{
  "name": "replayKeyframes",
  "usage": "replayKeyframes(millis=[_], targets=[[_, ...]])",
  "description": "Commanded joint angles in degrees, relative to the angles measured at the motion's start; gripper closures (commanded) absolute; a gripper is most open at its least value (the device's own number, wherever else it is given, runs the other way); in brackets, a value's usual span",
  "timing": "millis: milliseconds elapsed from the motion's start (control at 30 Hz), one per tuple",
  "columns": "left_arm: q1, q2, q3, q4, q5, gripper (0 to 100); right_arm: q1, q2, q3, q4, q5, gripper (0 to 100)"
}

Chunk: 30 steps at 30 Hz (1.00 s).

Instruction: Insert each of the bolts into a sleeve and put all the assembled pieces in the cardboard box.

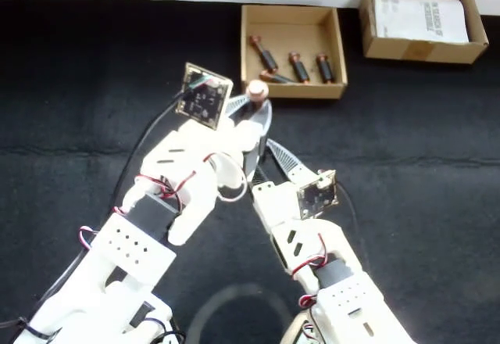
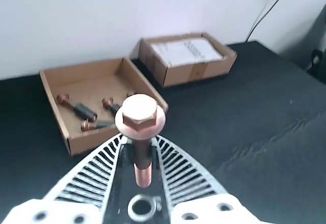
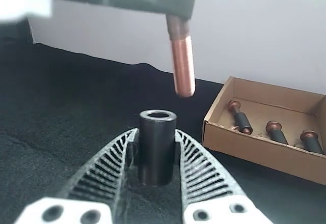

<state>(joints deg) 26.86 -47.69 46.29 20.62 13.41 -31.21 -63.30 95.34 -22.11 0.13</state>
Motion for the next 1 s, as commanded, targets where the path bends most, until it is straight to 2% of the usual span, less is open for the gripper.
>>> replayKeyframes(millis=[0, 667, 767, 967], targets=[[0.7, -2.2, -3.7, 1.4, -0.4, 99, 0.7, -0.5, 6.8, -1.0, -0.5, 99.1], [0.8, -2.2, -3.6, 9.4, 0.4, 99, 0.9, -0.7, 7.3, -1.0, -0.5, 99.1], [0.8, -2.2, -3.7, 12.5, 5.6, 99, 0.9, -0.6, 7.3, -1.0, -0.5, 99.1], [0.9, -2.2, -3.3, 16.4, 9.3, 99, 0.9, -0.7, 7.2, -1.0, -0.5, 99.1]])
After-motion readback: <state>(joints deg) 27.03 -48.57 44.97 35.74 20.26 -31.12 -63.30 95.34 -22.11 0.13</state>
